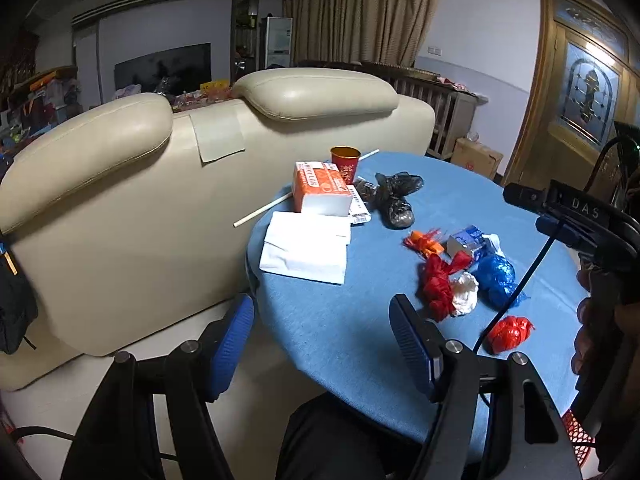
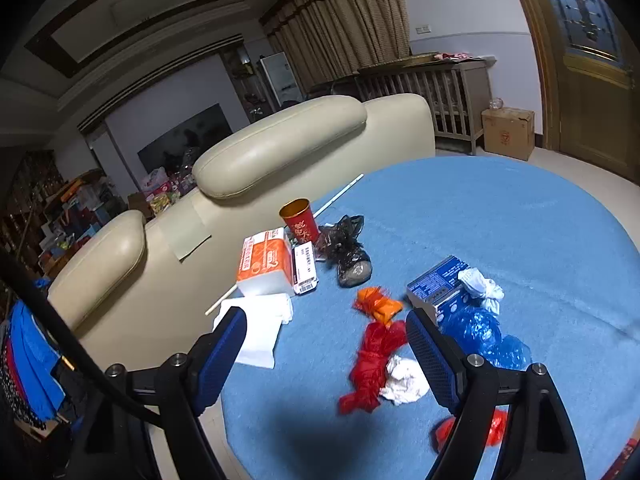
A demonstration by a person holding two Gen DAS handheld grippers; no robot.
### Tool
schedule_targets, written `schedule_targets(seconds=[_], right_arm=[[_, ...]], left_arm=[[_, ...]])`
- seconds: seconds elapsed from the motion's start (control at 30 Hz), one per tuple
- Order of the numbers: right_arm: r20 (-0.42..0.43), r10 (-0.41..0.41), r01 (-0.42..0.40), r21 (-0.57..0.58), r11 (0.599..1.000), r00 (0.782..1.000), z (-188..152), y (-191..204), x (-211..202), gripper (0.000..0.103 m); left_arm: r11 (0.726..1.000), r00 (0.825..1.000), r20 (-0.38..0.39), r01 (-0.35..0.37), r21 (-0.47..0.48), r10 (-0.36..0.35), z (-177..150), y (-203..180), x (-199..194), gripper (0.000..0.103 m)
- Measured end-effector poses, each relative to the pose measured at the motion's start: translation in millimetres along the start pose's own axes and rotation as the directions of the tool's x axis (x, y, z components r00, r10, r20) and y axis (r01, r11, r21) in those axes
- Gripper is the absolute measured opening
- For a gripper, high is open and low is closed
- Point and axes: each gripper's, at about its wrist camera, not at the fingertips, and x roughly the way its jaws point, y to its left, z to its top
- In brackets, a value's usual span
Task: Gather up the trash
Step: 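Move both tools back over the table toward the plastic bags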
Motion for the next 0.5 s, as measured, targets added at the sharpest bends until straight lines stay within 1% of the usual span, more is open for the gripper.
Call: schedule_targets(seconds=[0.1,0.2,0.37,0.5], right_arm=[[-0.017,0.012,-0.011,0.022,1.000,1.000,-8.6,-6.9,-13.6,0.084],[-0.031,-0.003,0.004,0.024,1.000,1.000,-17.2,-16.1,-16.3,0.084],[-0.046,-0.021,0.025,0.088,0.996,0.999,-24.3,-40.1,-19.7,0.084],[-0.042,-0.020,0.024,0.094,0.995,0.999,-26.9,-45.7,-24.4,0.084]], left_arm=[[1.000,1.000,-0.012,0.019,-0.003,-0.019,0.6,-6.9,1.8,0.071],[0.999,0.999,-0.025,0.032,0.007,-0.032,0.4,-16.6,2.8,0.071],[0.999,0.999,-0.025,0.034,0.020,-0.033,0.4,-26.1,-2.3,0.071],[0.999,0.999,-0.020,0.027,0.027,-0.027,0.5,-29.7,-6.8,0.071]])
